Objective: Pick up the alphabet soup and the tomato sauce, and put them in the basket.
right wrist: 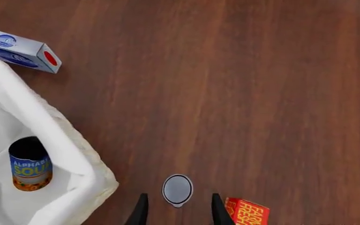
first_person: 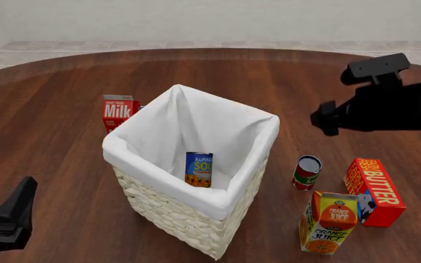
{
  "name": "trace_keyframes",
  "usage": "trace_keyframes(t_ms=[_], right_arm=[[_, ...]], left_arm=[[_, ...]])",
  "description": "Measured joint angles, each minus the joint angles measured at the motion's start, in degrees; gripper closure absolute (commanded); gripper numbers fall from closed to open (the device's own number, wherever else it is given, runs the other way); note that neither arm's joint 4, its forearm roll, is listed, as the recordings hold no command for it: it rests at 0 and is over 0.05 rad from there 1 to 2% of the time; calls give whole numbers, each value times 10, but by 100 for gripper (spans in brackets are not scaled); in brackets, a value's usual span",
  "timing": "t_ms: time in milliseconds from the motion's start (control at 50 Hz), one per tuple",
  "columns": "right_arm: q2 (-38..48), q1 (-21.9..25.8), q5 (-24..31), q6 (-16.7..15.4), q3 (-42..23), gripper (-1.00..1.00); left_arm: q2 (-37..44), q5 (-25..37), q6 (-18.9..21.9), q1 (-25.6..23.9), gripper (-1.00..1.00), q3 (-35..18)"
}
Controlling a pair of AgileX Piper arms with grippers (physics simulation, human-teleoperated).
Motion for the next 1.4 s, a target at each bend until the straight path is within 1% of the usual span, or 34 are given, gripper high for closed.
trace_keyframes(t_ms=[440, 700, 880, 1400], right_arm=[[47, -16, -43, 0, 24, -100], [55, -16, -63, 5, 44, -100], [64, -21, -74, 2, 52, -100], [87, -9, -106, 13, 74, -100]], left_arm=[[-13, 12, 1, 2, -100, 0], [-17, 16, 1, 2, -100, 0], [-18, 17, 2, 3, -100, 0], [-18, 17, 2, 3, -100, 0]])
